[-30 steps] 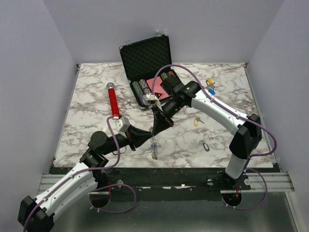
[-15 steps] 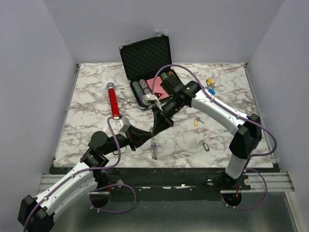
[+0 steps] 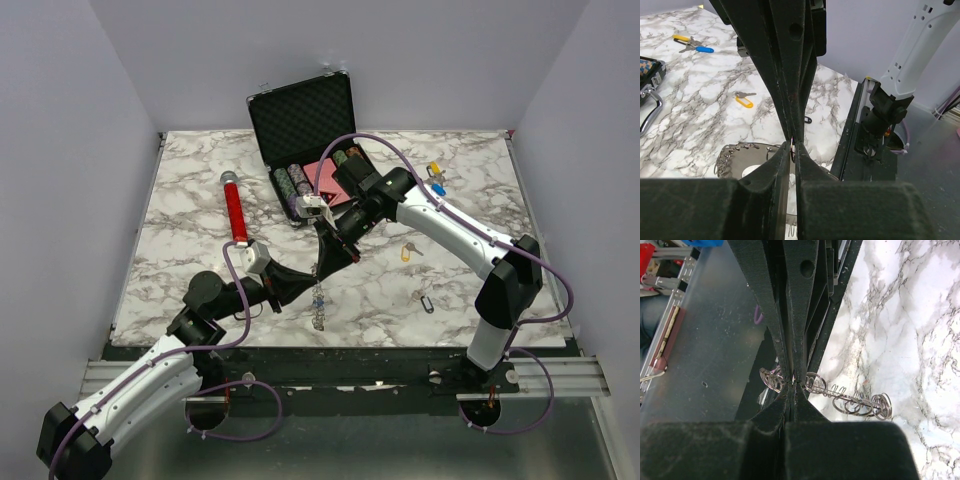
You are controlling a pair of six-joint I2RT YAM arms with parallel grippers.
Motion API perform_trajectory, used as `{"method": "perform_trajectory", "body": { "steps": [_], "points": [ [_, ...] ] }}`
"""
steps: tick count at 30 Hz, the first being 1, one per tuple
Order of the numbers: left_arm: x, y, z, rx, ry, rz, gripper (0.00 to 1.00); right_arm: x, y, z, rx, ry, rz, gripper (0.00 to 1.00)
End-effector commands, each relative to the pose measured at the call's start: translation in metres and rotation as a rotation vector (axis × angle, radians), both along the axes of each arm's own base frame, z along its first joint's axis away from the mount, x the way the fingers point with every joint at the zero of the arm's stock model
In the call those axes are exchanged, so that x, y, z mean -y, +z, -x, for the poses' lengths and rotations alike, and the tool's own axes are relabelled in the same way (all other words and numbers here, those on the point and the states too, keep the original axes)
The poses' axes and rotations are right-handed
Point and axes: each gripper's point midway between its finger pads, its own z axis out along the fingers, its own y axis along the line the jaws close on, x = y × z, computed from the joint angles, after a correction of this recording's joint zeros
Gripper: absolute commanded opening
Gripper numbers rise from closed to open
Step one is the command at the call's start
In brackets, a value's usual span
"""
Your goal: Put the keys on the keyring
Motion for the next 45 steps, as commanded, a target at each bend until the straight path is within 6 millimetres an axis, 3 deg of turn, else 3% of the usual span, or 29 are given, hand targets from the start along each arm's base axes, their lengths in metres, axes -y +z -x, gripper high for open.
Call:
{"method": "perform_trajectory", "body": {
  "steps": [1, 6, 14, 18, 26, 32, 38, 45],
  "points": [
    [0.001, -0.006, 0.003, -0.008, -0.022, -0.01, 0.12, -0.005, 0.01, 0.003, -0.018, 0.013, -0.033, 0.01],
    [0.001, -0.007, 0.003, -0.01, -0.023, -0.015, 0.0, -0.005, 0.011, 0.004, -0.016, 0.016, -0.036, 0.01],
    [-0.004, -0.005, -0.001, 0.011, 0.021, -0.008, 0.0, -0.006, 0.013, 0.004, -0.023, 0.008, -0.034, 0.02],
    [-0.007, -0.002, 0.0, 0.044, 0.026, -0.016, 0.0, -0.005, 0.019, 0.004, -0.024, 0.002, -0.033, 0.38],
    [-0.011, 0.016, 0.017, 0.259, -0.03, -0.014, 0.0, 0.021, 0.047, -0.021, 0.039, -0.11, -0.067, 0.57],
    [-0.012, 0.035, 0.035, 0.448, -0.114, -0.046, 0.0, 0.044, 0.043, -0.025, 0.143, -0.119, -0.097, 0.61],
    [-0.009, 0.053, 0.054, 0.517, -0.222, -0.032, 0.0, 0.058, 0.035, -0.005, 0.179, -0.012, -0.169, 0.64],
    [-0.009, 0.073, 0.069, 0.543, -0.282, 0.047, 0.0, 0.066, 0.03, -0.007, 0.188, -0.015, -0.181, 0.66]
  ]
}}
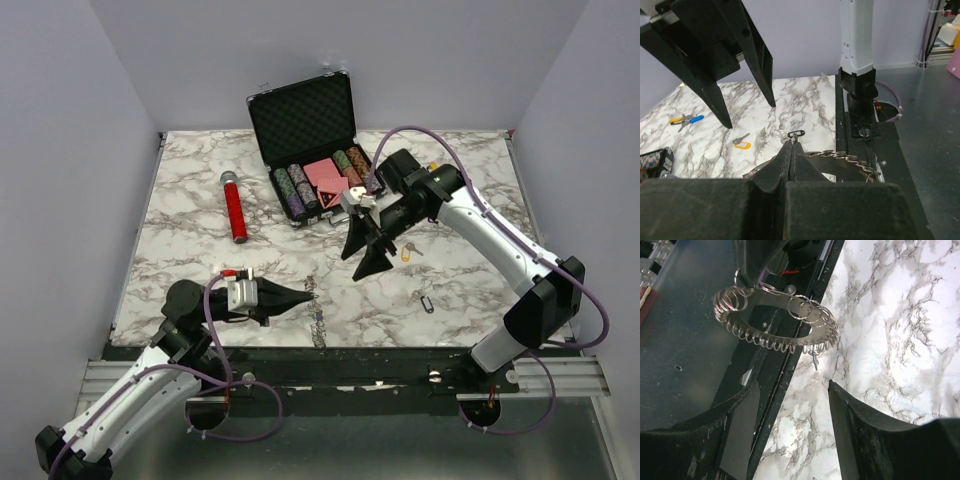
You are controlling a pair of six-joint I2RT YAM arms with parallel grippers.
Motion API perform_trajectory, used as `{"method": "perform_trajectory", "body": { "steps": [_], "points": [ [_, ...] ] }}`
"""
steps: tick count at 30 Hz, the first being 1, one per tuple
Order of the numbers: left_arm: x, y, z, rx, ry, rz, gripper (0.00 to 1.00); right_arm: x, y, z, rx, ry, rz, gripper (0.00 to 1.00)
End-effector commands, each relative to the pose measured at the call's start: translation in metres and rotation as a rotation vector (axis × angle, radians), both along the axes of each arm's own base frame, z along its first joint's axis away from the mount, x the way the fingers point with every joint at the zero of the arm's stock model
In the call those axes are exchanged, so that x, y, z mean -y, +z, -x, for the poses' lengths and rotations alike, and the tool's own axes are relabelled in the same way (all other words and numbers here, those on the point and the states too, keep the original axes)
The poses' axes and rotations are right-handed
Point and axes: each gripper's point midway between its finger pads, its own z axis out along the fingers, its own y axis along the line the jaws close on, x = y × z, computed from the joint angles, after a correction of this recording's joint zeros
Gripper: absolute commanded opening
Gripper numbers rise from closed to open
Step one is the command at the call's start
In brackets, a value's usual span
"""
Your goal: Put the keys on the keyring
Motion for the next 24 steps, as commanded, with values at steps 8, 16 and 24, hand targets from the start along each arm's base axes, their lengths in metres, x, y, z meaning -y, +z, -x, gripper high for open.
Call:
{"method": "perform_trajectory", "body": {
  "steps": [8, 16, 24],
  "points": [
    [-0.001, 0.046, 0.027, 0.039, -0.145, 0.158, 0.0, 0.011, 0.006, 0.002, 0.011, 0.006, -0.061, 0.66],
    [0.001, 0.027, -0.014, -0.143, 0.02, 0.016, 0.0, 0.034, 0.017, -0.037, -0.072, -0.188, -0.12, 0.66],
    [-0.012, 0.022, -0.049, -0.222, 0.101, -0.034, 0.0, 0.108, -0.042, -0.108, -0.069, -0.651, 0.056, 0.65]
  ]
}}
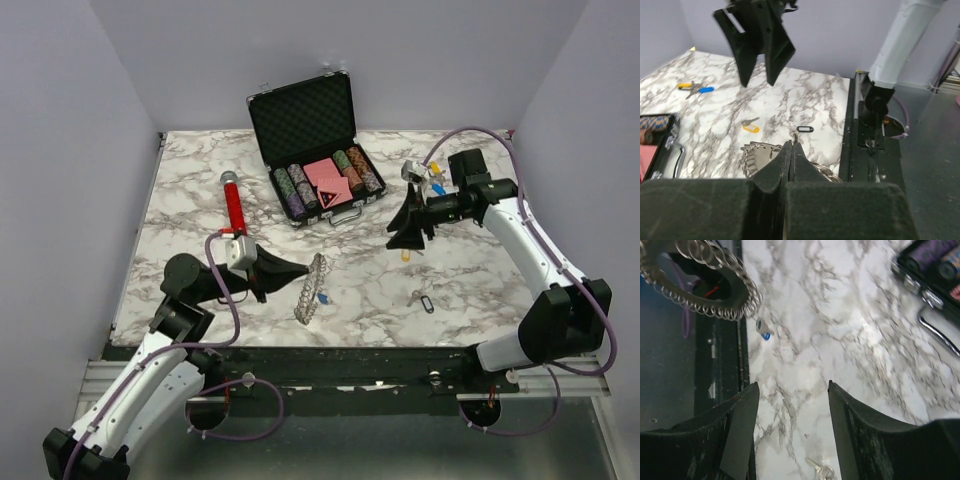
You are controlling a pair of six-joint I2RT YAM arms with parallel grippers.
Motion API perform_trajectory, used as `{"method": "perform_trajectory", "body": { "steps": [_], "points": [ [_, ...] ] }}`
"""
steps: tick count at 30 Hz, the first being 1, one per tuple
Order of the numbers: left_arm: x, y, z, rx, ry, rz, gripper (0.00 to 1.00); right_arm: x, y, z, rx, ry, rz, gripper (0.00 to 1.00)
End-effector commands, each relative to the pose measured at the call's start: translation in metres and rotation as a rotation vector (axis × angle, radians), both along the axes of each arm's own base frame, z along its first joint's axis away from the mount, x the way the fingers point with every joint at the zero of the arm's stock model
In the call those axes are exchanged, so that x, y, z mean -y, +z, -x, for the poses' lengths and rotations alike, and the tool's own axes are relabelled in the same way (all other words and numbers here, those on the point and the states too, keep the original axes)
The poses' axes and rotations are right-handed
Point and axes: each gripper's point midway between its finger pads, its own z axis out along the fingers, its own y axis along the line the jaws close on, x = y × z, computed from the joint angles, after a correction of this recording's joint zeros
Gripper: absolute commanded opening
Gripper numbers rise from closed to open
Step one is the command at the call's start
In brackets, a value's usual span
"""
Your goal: Put the keys on the keyring
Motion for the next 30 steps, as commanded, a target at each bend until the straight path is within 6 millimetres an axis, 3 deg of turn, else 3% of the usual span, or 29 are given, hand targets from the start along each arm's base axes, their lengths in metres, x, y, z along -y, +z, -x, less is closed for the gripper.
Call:
{"method": "perform_trajectory", "body": {
  "steps": [1, 6, 10, 15, 26, 30],
  "points": [
    [-0.008, -0.002, -0.015, -0.028, 0.018, -0.032, 0.0, 0.036, -0.025, -0.034, 0.007, -0.234, 0.1, 0.65],
    [-0.013, -0.006, -0.026, -0.006, 0.026, -0.065, 0.0, 0.097, -0.052, -0.076, -0.11, -0.549, 0.131, 0.65],
    [-0.017, -0.01, -0.031, 0.029, 0.08, -0.066, 0.0, 0.119, -0.073, -0.08, -0.159, -0.602, 0.168, 0.64],
    [-0.025, -0.018, -0.032, 0.069, 0.141, -0.073, 0.0, 0.124, -0.09, -0.077, -0.195, -0.582, 0.199, 0.64],
    [-0.027, -0.018, -0.033, 0.084, 0.158, -0.091, 0.0, 0.129, -0.155, -0.112, -0.477, -0.621, 0.258, 0.52],
    [-0.026, -0.02, -0.034, 0.08, 0.154, -0.096, 0.0, 0.127, -0.175, -0.117, -0.542, -0.584, 0.293, 0.49]
  ]
}}
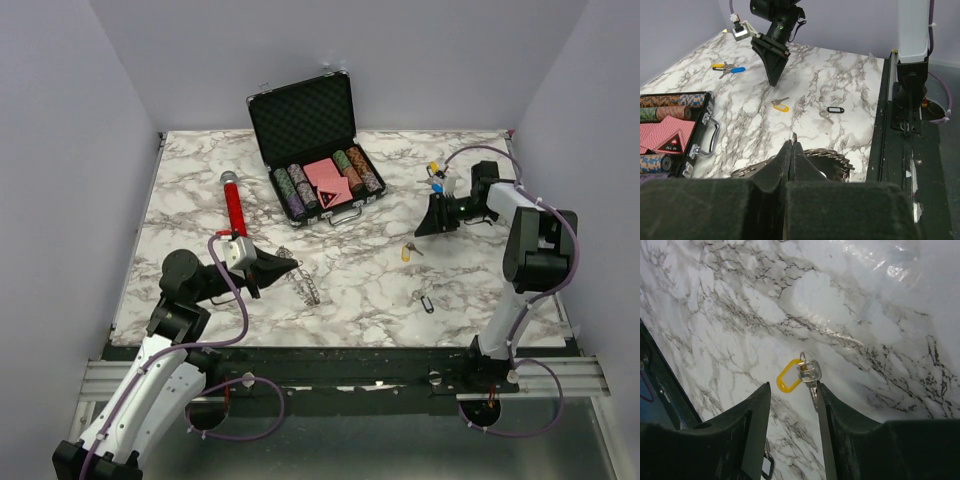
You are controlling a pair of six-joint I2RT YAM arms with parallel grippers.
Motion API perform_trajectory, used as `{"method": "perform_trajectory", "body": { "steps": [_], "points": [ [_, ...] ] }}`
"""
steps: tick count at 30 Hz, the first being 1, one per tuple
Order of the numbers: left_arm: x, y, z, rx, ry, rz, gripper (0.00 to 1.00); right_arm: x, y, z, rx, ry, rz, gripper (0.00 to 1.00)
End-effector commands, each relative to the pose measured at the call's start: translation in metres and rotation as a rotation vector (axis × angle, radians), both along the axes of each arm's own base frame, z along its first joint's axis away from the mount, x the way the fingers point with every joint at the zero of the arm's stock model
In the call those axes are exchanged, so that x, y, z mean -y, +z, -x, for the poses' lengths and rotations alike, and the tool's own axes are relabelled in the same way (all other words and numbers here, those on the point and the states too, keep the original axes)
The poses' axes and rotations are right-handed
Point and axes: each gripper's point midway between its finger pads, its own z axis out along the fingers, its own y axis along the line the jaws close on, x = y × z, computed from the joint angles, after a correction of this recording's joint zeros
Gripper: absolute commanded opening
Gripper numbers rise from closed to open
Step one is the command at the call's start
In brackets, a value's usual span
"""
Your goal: Put the keys on the keyring
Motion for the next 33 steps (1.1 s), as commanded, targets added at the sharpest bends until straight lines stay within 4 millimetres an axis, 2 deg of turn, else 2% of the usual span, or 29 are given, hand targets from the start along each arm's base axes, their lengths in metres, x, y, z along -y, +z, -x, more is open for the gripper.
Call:
{"method": "perform_trajectory", "body": {
  "steps": [1, 8, 16, 33],
  "points": [
    [-0.002, 0.004, -0.004, 0.037, 0.02, -0.005, 0.0, 0.0, -0.012, -0.006, -0.069, 0.018, 0.033, 0.49],
    [-0.002, 0.001, -0.007, 0.035, 0.027, -0.016, 0.0, -0.013, -0.027, -0.004, -0.127, 0.094, 0.047, 0.49],
    [-0.002, 0.0, -0.007, 0.034, 0.028, -0.022, 0.0, -0.014, -0.038, -0.002, -0.155, 0.109, 0.101, 0.44],
    [-0.003, 0.002, -0.006, 0.037, 0.026, -0.021, 0.0, -0.02, -0.041, 0.0, -0.167, 0.128, 0.12, 0.41]
  ]
}}
